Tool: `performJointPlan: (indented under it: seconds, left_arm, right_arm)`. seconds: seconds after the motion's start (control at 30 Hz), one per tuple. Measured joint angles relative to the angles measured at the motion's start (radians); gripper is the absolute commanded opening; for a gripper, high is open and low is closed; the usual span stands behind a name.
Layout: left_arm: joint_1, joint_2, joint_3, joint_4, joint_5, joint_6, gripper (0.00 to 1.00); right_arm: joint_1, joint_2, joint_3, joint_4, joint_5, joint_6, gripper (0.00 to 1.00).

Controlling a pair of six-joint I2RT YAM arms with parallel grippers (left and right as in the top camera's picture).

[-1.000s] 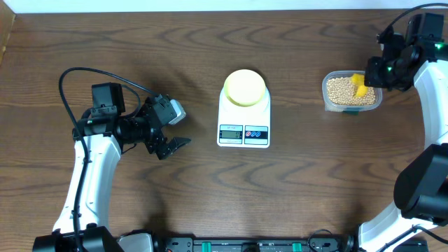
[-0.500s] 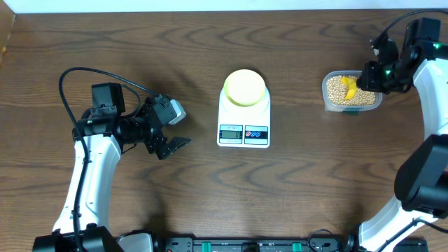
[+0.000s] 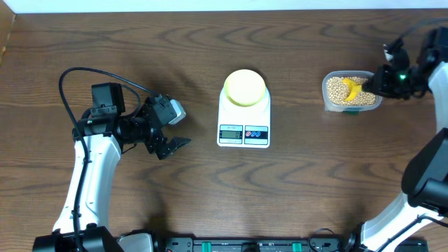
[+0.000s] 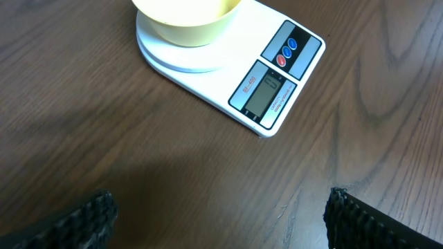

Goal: Scoop item into bowl and weigh 50g on scale
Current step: 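Dip scoop into the soybeans with right gripper and scoop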

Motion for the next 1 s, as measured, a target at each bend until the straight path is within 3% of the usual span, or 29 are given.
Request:
performJointPlan:
  seconds: [0.33,1.0]
  left_arm:
    - [0.0,0.0,0.0,0.0,0.0,0.0,0.98]
    - [0.0,0.0,0.0,0.0,0.0,0.0,0.97]
  right_arm:
    - [-0.152,0.0,-0.004,-0.018,-0.161,-0.027,0.01]
    - [-0.246,0.0,-0.005,-0.088,-0.414,-0.098,0.01]
